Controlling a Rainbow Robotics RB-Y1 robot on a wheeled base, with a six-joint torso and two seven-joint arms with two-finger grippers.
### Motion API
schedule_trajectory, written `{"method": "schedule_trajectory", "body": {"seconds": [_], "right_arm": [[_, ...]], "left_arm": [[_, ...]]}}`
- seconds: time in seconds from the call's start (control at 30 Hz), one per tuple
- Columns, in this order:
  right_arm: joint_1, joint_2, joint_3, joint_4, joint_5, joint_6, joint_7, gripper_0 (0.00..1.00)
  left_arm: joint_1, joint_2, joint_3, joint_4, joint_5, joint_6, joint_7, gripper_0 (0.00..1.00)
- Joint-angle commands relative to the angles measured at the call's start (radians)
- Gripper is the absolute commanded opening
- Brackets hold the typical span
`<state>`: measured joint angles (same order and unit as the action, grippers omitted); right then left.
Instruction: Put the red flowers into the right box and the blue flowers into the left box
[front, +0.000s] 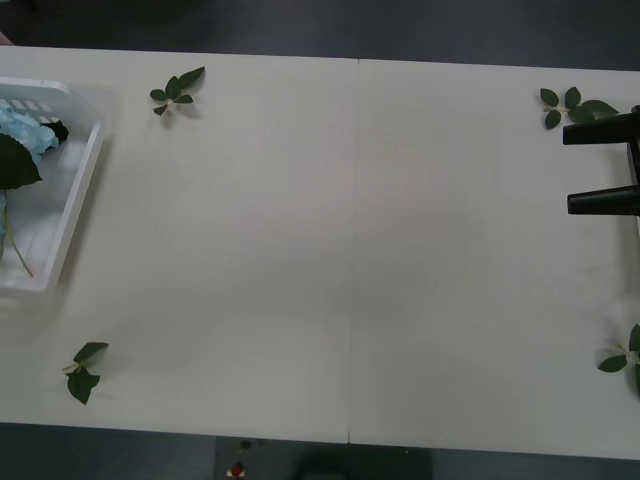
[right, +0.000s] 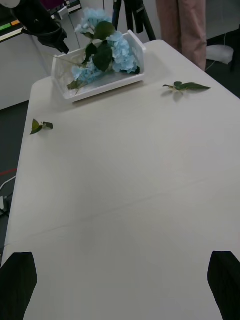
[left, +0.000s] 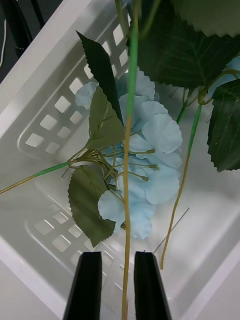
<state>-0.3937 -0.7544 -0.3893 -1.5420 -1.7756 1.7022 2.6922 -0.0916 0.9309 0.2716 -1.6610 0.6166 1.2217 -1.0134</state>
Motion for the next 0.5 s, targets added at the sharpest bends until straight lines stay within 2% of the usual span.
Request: {"method": "schedule_trajectory", "body": {"seconds": [0.03,0.07,0.13,0.37,0.43,0.5], "right_arm": [[-0.017,-0.062,-0.005,0.008,0.016,0.014,0.013,1.0],[-0.017,-0.072,-0.006,0.013,0.027,0.024,0.013,1.0],[-0.017,-0.091,-0.011,0.022,0.045,0.037,0.013,1.0],[-0.017,-0.129,-0.031,0.031,0.088,0.08,0.013,1.0],[-0.017,-0.132,-0.045,0.031,0.1,0.094,0.013,1.0],[-0.017,-0.134,-0.056,0.031,0.104,0.106,0.013,1.0]], "left_arm": [[0.009,0.035,0.028,-0.008,-0.008,-0.01,-0.036,0.48],[0.012,0.035,0.029,-0.011,-0.009,-0.011,-0.039,0.57],[0.013,0.035,0.028,-0.013,-0.011,-0.011,-0.045,0.66],[0.016,0.065,0.031,-0.054,0.02,-0.013,-0.056,0.78],[0.018,0.082,0.043,-0.089,0.08,-0.014,-0.056,0.81],[0.016,0.098,0.054,-0.148,0.167,-0.033,-0.054,0.88]]}}
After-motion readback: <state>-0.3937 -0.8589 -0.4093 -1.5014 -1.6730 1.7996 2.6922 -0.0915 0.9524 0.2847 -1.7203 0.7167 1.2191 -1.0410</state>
